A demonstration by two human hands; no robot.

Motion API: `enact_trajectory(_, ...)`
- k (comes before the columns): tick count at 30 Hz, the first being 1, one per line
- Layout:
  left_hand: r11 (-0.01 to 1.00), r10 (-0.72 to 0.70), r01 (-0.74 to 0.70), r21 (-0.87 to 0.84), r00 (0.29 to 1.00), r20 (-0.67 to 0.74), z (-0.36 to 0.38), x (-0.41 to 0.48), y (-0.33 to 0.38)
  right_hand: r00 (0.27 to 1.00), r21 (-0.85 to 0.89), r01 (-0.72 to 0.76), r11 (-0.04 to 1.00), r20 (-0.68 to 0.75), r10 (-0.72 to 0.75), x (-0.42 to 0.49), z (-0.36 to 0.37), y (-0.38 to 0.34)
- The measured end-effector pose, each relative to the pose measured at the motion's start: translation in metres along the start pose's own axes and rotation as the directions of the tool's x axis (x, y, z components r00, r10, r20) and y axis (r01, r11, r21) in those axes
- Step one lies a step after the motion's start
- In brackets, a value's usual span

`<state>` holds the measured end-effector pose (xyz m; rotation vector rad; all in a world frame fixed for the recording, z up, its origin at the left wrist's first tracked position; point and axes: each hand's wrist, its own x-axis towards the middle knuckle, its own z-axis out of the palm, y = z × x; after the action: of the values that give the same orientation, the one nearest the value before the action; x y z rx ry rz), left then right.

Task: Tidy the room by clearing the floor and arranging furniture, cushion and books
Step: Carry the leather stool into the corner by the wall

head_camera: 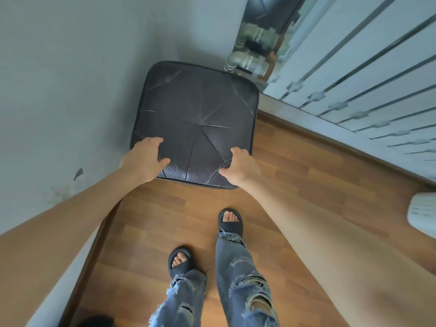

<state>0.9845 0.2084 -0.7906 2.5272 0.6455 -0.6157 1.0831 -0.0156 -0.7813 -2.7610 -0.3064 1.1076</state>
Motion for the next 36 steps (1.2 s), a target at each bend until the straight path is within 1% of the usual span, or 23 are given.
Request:
enact_trajectory(6,0.996,0.091,-0.09,0.018,0.995,-0.043,-0.053,-0.051,0.038,0.983,-0.017,0.162,0.987,-0.083,-0.163,-0.044,-0.053,-0.028)
enact_trajectory(10,0.987,0.158,-0.153,0.054,0.984,-0.087,-0.083,-0.078,0.058,0.967,-0.027,0.212,0.977,-0.141,-0.214,-0.075,-0.082,-0.039)
enact_trajectory(15,0.977,0.205,-0.194,0.085,0.968,-0.147,-0.112,-0.11,0.078,0.948,-0.076,0.247,0.966,-0.189,-0.257,-0.115,-0.107,-0.036)
enact_trajectory(20,0.971,0.227,-0.211,0.111,0.96,-0.162,-0.14,-0.153,0.096,0.936,-0.133,0.258,0.957,-0.213,-0.282,-0.161,-0.128,-0.033)
enact_trajectory(28,0.963,0.256,-0.235,0.13,0.95,-0.177,-0.186,-0.245,0.12,0.916,-0.116,0.286,0.951,-0.26,-0.307,-0.26,-0.163,-0.037)
enact_trajectory(31,0.959,0.269,-0.243,0.145,0.94,-0.209,-0.199,-0.279,0.134,0.902,-0.125,0.314,0.941,-0.269,-0.337,-0.298,-0.176,-0.032)
enact_trajectory(36,0.965,0.254,-0.227,0.128,0.932,-0.26,-0.21,-0.325,0.154,0.885,-0.15,0.351,0.924,-0.269,-0.38,-0.341,-0.193,-0.017)
